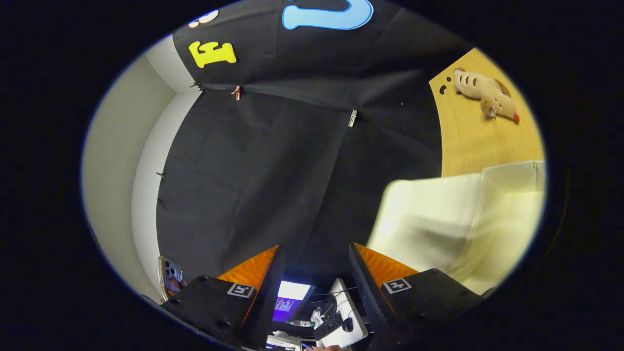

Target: Open the storage box then place both shoes into the box .Put the left shoe in first, then the right shoe, with the right side of both shoes facing outward in a uniform manner.

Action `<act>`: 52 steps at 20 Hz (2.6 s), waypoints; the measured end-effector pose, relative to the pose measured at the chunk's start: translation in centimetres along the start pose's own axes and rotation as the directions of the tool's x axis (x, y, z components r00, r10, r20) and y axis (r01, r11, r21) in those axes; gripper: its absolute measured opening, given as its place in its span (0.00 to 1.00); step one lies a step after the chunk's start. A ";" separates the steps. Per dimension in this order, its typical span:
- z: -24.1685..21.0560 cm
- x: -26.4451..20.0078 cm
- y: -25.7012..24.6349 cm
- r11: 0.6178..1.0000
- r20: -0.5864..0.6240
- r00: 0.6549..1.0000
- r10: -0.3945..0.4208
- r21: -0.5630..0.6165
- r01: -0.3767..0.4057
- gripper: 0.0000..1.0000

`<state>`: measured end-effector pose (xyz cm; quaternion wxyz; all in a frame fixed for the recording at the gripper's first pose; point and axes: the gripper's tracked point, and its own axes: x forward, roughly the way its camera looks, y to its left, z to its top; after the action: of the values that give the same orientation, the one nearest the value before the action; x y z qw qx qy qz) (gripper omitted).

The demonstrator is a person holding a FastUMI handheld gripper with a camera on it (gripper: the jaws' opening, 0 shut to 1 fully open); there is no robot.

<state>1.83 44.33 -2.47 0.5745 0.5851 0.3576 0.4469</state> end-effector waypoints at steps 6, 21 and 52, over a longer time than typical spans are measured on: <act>0.7 -5.0 -1.2 0.993 0.058 0.996 -0.069 -0.090 0.074 0.84; 4.0 -30.4 -10.4 0.740 0.388 0.763 -0.517 -0.245 0.626 0.90; -1.4 -47.4 -33.1 0.358 0.057 0.354 -0.934 0.125 0.925 0.11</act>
<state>-12.63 3.44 -40.66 0.7253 0.3256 0.6065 -0.0048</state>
